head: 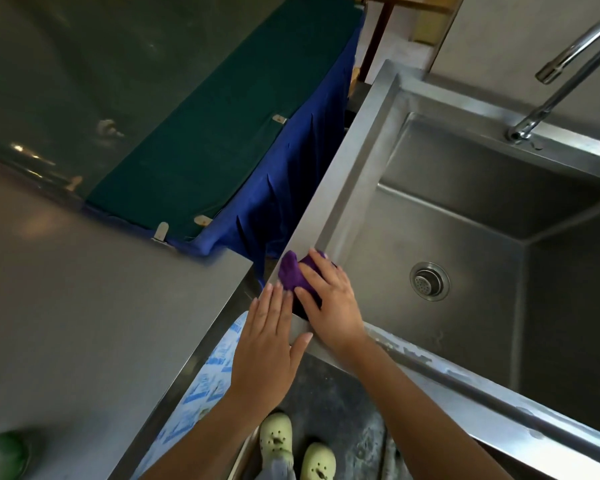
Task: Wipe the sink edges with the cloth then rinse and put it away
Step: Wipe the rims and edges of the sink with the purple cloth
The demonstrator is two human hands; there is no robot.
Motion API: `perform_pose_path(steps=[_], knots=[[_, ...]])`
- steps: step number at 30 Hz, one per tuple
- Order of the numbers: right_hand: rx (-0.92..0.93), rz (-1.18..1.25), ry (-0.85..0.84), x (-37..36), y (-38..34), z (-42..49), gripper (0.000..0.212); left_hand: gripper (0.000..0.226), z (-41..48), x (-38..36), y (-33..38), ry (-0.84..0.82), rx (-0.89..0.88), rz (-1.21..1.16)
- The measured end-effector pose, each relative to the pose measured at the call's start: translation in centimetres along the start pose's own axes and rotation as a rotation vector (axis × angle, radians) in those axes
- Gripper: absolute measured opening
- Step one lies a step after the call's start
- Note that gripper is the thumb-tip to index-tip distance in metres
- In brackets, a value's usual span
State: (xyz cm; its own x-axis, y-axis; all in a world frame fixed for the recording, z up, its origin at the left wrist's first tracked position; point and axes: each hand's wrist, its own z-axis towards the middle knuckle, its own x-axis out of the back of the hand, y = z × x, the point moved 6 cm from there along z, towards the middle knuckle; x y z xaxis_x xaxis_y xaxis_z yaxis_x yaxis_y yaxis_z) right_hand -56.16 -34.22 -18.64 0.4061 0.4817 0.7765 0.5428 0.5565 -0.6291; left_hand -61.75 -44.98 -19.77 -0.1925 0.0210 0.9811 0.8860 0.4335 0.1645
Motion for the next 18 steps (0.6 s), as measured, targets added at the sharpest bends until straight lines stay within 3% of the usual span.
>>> perform_pose_path(steps=[6, 8, 12, 18], knots=[[0.071, -0.037, -0.029, 1.2, -0.3, -1.3, 0.038, 0.069, -1.2, -0.2, -0.1, 0.02, -0.004, -0.017], [0.079, 0.025, 0.095, 3.2, 0.3, -0.5, 0.031, 0.069, -1.2, -0.3, -0.1, 0.037, -0.015, -0.029], [-0.098, 0.15, 0.358, 8.5, 3.3, 4.9, 0.027, 0.069, -1.3, -0.6, -0.2, 0.063, -0.007, -0.038], [-0.221, 0.01, 0.13, 4.2, 6.9, 9.9, 0.043, 0.075, -1.6, -0.7, -0.4, 0.068, 0.07, -0.012]])
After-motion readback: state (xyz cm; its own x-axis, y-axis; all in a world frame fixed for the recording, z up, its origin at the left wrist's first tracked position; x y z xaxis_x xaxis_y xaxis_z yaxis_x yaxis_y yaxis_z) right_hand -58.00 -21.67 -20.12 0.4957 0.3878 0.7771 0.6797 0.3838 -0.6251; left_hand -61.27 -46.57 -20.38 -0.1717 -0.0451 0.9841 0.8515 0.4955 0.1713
